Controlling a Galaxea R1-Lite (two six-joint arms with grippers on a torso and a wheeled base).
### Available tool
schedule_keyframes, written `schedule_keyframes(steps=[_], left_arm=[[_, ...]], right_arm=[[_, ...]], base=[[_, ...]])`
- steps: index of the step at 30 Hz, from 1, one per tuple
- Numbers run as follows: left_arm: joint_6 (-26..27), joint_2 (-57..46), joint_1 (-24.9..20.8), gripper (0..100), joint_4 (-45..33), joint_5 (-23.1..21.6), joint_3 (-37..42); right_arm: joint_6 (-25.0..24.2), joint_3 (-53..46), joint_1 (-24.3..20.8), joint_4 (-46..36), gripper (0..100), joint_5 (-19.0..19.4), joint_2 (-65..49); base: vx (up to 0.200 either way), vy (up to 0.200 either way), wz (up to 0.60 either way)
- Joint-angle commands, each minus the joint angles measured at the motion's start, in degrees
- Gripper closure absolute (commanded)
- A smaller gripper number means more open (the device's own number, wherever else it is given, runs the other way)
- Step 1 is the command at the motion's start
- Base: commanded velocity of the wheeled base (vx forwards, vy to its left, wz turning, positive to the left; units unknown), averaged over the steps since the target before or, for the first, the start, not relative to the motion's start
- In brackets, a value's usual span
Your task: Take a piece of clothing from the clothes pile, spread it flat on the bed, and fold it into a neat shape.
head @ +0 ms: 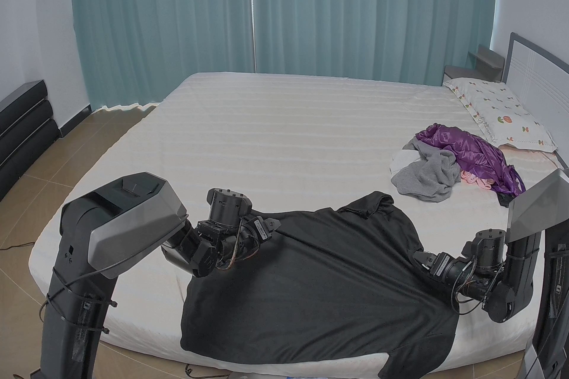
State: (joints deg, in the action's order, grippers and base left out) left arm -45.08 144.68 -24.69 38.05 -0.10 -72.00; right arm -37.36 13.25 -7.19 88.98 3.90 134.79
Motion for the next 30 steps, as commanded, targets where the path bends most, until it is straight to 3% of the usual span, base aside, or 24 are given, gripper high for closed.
schedule_keyframes(steps=[1, 9, 18, 24, 30], left_arm=[[0.61, 2.89, 0.34, 0, -1.04, 0.01, -3.41], [0.7, 5.0, 3.42, 0, -7.37, 1.86, -10.18], [0.52, 8.08, 12.29, 0, -7.2, 6.95, -20.9], [-0.27, 10.01, 15.28, 0, -6.76, 8.62, -26.0], [-1.5, 10.1, 16.25, 0, -6.93, 8.18, -26.18]], right_arm=[[0.01, 0.02, -0.01, 0.76, 0, -0.03, 1.0], [0.1, 0.55, -0.01, 0.76, 0, -0.3, 1.44], [0.1, 0.81, -0.1, 0.76, 0, -0.56, 2.58], [0.1, 0.81, -0.19, 0.85, 0, -0.56, 3.28], [0.1, 1.16, -0.01, 0.85, 0, -0.56, 3.46]], base=[[0.0, 0.0, 0.0], [0.0, 0.0, 0.0], [0.0, 0.0, 0.0], [0.0, 0.0, 0.0], [0.0, 0.0, 0.0]])
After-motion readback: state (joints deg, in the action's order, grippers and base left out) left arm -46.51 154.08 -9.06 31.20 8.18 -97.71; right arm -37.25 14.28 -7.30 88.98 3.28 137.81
